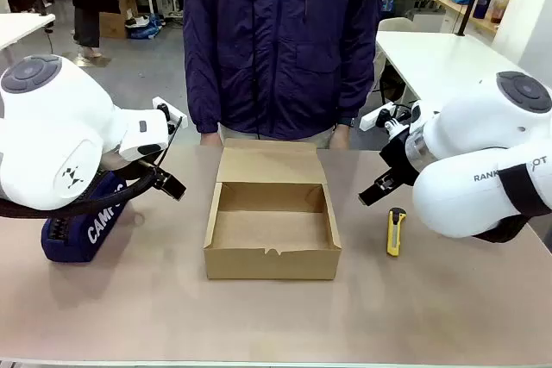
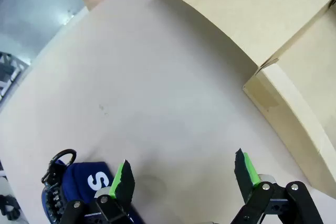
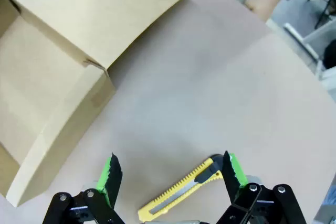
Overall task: Pack the item into the box.
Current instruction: Pick up the item indicated by the person and place it inside the Mailer Box.
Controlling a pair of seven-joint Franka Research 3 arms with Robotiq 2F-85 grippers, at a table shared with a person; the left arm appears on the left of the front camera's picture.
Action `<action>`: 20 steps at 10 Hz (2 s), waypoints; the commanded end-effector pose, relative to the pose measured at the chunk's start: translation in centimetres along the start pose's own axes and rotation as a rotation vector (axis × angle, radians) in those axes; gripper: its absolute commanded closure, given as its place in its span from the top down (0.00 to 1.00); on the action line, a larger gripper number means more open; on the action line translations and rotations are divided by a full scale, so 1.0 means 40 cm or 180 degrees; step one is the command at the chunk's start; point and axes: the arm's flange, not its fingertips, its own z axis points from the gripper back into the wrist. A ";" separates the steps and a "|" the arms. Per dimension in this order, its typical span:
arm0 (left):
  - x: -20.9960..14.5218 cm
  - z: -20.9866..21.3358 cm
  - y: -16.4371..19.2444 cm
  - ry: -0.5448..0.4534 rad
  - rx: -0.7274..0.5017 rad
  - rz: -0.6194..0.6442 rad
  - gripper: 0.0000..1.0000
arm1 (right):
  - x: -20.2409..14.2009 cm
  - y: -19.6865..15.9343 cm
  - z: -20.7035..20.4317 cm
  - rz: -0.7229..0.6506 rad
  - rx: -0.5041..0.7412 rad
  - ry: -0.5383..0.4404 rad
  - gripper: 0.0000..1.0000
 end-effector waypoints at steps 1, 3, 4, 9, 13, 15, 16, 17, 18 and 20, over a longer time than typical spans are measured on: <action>0.000 0.000 0.000 -0.0001 0.0000 0.0000 1.00 | 0.000 0.000 0.000 0.0000 0.0000 -0.0001 1.00; 0.000 0.000 0.000 -0.0001 0.0000 0.0000 1.00 | 0.000 0.000 0.000 0.0000 0.0000 -0.0001 1.00; 0.000 0.000 0.000 -0.0001 0.0000 0.0000 1.00 | 0.000 0.000 0.000 0.0000 0.0000 -0.0001 1.00; 0.000 0.000 0.000 -0.0001 0.0000 0.0000 1.00 | 0.000 0.000 0.000 0.0000 0.0000 -0.0001 1.00; -0.011 0.116 0.007 0.0056 -0.0150 -0.0092 1.00 | -0.011 -0.017 0.096 -0.0060 0.0143 0.0067 1.00; -0.049 0.365 0.015 0.0199 -0.0380 0.0045 1.00 | -0.057 -0.039 0.300 -0.0293 0.0404 0.0230 1.00; -0.091 0.455 0.032 0.0042 -0.0392 0.0068 1.00 | -0.098 -0.057 0.390 -0.0459 0.0630 0.0251 1.00; -0.138 0.516 0.066 -0.0029 -0.0690 0.0111 1.00 | -0.156 -0.088 0.470 -0.0721 0.0882 0.0148 1.00; -0.183 0.537 0.125 -0.0049 -0.0904 0.0416 1.00 | -0.214 -0.124 0.524 -0.1011 0.1082 0.0057 1.00; -0.302 0.539 0.284 -0.0214 -0.1549 0.0994 1.00 | -0.351 -0.220 0.606 -0.1592 0.1527 -0.0389 1.00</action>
